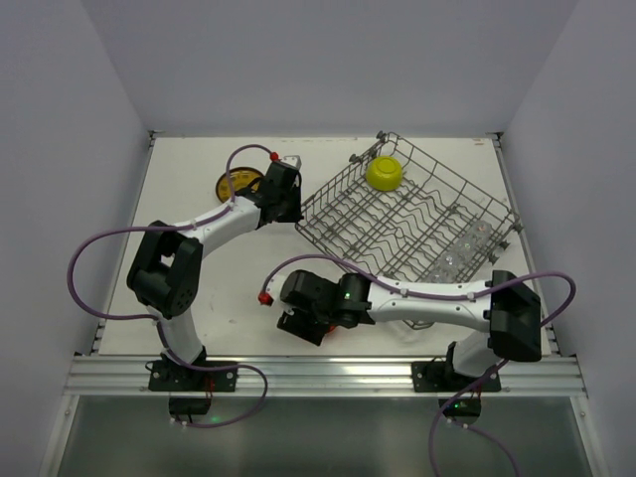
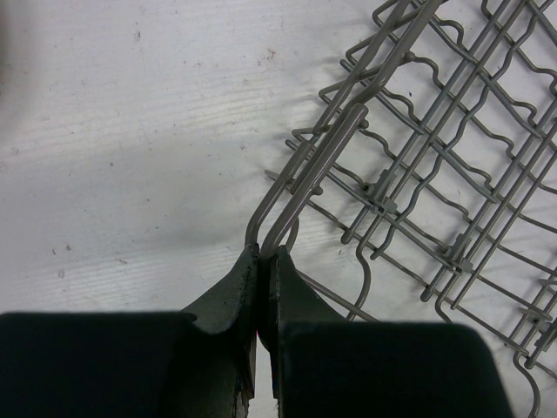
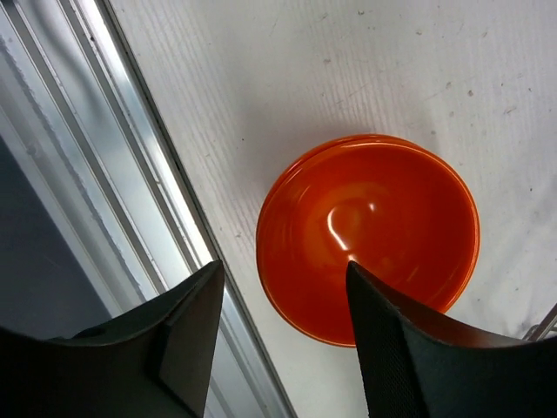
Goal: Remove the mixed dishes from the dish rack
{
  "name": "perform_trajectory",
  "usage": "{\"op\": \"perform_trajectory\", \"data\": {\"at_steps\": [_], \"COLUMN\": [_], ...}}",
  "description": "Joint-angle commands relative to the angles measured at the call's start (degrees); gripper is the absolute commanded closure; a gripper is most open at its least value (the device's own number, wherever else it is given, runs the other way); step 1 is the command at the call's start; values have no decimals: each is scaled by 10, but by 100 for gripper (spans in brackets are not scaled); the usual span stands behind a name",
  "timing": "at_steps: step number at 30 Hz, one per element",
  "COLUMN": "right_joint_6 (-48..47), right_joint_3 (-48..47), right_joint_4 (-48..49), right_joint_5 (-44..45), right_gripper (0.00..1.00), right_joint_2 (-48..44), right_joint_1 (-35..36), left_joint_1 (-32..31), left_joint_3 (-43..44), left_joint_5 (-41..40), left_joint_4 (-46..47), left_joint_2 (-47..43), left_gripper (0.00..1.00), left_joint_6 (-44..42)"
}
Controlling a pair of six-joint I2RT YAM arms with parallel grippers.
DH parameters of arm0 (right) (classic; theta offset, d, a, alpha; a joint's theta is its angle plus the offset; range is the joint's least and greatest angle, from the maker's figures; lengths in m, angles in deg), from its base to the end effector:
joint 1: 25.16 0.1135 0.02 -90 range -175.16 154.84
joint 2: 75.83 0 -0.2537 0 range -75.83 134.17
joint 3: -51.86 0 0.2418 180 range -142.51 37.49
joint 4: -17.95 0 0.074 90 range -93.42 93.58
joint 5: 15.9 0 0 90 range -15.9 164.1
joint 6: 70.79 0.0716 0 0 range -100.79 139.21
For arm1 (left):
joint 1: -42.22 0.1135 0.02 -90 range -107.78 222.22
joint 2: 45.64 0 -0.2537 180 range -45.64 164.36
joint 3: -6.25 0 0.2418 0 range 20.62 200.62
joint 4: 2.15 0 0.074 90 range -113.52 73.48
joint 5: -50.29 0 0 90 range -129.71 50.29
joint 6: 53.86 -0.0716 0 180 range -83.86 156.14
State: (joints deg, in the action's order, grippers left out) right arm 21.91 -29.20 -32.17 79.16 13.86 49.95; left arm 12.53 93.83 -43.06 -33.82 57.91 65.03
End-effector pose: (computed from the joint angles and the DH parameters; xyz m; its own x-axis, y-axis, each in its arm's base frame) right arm 0.0917 0.3203 0.2067 -0.2642 -0.8111 -0.5217 -0.9395 0.3388 -0.0509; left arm 0.3582 -0.1994 0.1861 -0.7844 -0.1080 -0.6108 0.0928 0.9532 -0.2877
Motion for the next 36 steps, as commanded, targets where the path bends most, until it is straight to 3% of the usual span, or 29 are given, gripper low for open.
{"op": "perform_trajectory", "data": {"at_steps": [1,5,8,10,13,14,16,18,19,23,25,32,36], "right_joint_6": [2,-2,-1,8,59,84,206,260,307,414,458,503,514], "right_joint_3": [-25,-15,-3,9,45,53,69,88,106,125,111,-14,-83], "right_joint_4": [-4,11,34,60,132,148,169,191,223,292,321,331,331], "right_joint_5": [9,14,83,104,87,85,116,75,48,-127,-149,-98,-125], "right_gripper": [38,37,26,24,18,18,12,1,1,1,1,1,1], "right_joint_2": [-24,-85,-136,-165,-236,-252,-286,-298,-299,-236,-170,16,131], "right_joint_1": [8,9,0,-21,-113,-177,-280,-349,-420,-585,-642,-690,-717], "left_joint_1": [0,-1,0,0,0,0,0,0,0,0,0,0,0], "left_joint_3": [21,21,20,20,20,19,19,20,21,21,20,20,22], "left_joint_5": [5,5,5,5,5,4,2,3,3,-1,-2,-1,1], "left_joint_4": [17,17,17,17,17,17,18,18,18,19,18,18,17], "left_joint_2": [-17,-19,-18,-19,-19,-19,-19,-17,-15,-16,-15,-12,-8], "left_gripper": [100,100,100,100,100,100,100,100,100,100,100,100,100], "left_joint_6": [2,2,3,3,4,4,4,5,5,5,5,3,3]}}
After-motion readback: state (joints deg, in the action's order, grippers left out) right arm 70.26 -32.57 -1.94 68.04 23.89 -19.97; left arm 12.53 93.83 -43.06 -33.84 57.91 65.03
